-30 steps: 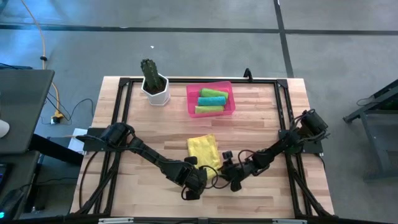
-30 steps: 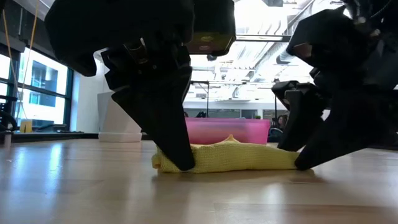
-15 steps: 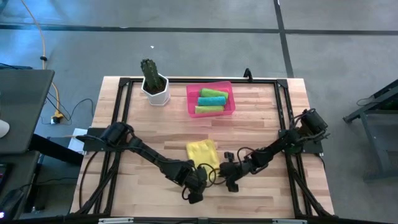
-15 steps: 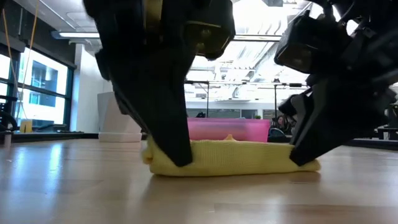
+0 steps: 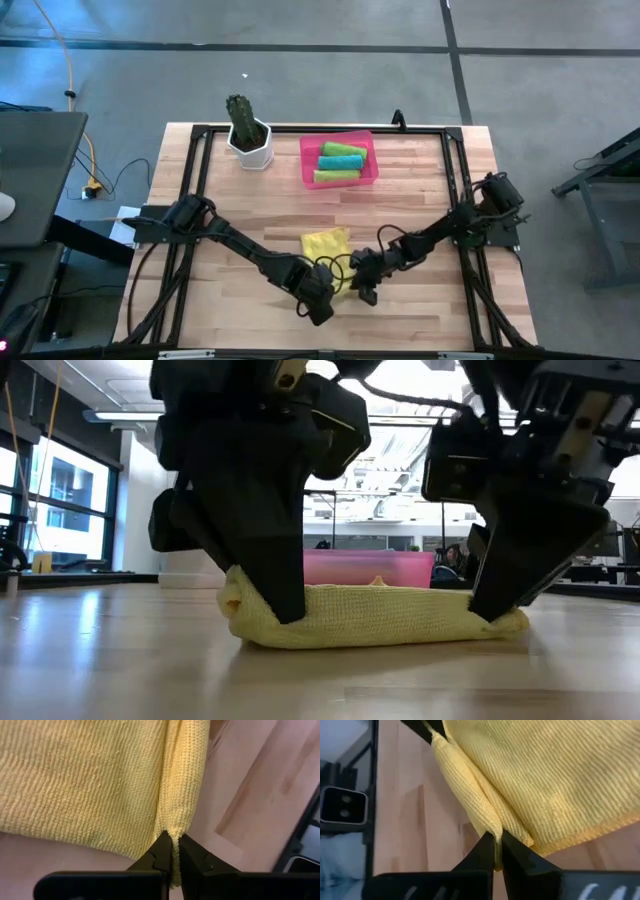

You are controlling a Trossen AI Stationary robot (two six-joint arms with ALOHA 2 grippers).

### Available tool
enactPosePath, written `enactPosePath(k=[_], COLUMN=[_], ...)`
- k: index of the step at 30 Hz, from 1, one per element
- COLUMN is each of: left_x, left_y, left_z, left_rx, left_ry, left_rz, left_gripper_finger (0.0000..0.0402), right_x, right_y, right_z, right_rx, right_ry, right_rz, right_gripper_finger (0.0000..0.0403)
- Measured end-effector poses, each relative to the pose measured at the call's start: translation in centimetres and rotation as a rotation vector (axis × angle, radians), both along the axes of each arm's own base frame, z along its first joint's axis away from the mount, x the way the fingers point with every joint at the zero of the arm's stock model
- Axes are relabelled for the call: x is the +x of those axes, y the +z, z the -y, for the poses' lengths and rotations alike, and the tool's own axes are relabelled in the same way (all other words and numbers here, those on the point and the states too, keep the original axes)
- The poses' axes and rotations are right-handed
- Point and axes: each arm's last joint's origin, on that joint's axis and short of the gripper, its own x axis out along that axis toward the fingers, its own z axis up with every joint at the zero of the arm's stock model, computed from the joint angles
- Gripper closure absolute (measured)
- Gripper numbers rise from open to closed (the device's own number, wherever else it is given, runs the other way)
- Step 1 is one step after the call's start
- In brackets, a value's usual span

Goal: Roll microfiber towels into tight, uniform cylinder then place into a basket
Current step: Roll the yellow microfiber cloth

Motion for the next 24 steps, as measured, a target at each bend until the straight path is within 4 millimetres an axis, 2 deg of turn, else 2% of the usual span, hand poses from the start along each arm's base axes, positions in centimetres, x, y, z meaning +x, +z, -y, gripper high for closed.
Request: enactPosePath(k=[9,16,24], left_x=[0.7,0.7,0.2], left_y=[0.5,1.1,0.6], left_z=[-1.4,-2.4,-4.9], left_rx=[-0.119,-0.087,0.004], left_ry=[-0.003,0.011,0.245], left_rz=[-0.014,-0.005,-0.113], left_gripper_finger=[0.0394,0.0394,0.0394], right_x=[0.1,0.1,0.5], right_y=[0.1,0.2,0.2], right_z=[0.0,0.2,1.3], right_rx=[0.099,0.151,0.149], right_ry=[-0.018,-0.020,-0.105], right_rz=[-0.038,-0.070,-0.079], right_gripper_finger=[0.0398,0.0398,0.0398])
